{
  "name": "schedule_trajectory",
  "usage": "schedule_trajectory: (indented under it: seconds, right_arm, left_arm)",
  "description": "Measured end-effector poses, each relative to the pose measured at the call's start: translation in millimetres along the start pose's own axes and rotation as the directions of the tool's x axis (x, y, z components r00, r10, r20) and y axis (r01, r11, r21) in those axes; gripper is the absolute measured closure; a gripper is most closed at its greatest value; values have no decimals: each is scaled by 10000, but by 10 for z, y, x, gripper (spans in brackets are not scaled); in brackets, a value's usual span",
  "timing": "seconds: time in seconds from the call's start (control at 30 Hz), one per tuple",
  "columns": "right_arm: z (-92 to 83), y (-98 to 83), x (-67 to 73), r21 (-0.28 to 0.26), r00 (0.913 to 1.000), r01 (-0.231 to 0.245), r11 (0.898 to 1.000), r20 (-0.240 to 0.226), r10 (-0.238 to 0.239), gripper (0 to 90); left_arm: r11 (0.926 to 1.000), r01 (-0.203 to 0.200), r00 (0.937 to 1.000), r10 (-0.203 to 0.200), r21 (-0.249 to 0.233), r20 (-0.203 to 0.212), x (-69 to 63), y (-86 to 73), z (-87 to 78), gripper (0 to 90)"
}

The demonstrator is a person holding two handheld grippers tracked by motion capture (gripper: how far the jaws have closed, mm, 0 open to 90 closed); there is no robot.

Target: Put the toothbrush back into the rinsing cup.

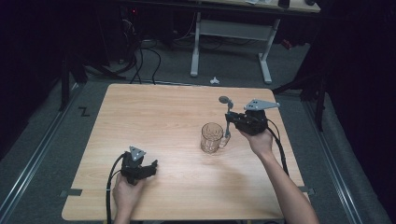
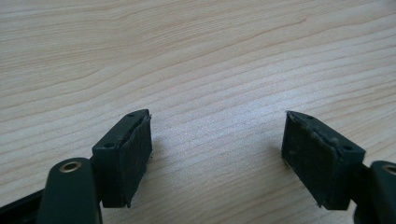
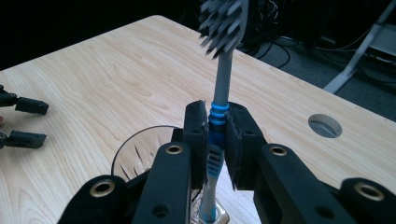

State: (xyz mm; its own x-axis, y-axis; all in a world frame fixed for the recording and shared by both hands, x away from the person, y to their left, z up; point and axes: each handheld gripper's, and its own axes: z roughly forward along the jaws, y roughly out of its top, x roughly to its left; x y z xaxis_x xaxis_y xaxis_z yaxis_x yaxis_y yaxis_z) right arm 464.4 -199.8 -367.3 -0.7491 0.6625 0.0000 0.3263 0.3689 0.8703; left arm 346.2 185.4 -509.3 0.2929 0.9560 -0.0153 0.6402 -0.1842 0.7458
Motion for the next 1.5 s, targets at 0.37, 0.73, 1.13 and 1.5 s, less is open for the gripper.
schedule_trajectory:
  seconds: [0.37,0.73,1.13,1.5]
  right_arm:
    - [-36,-45,-16,-72,9999,-94,9999,74,94,798]
    - [-42,-111,-25,-22,9998,-182,9998,120,182,798]
    - [-5,-153,-8,27,9997,-144,9999,178,144,799]
    - [33,-209,-20,57,9995,-267,9996,151,266,799]
  left_arm:
    - [10000,0,10000,0,0,0,0,0,0,249]
    - [10000,-1,10000,1,-1,-2,0,0,0,249]
    - [10000,-2,10000,2,-3,-3,-1,0,0,249]
    - [10000,-1,10000,1,-1,-2,0,0,0,249]
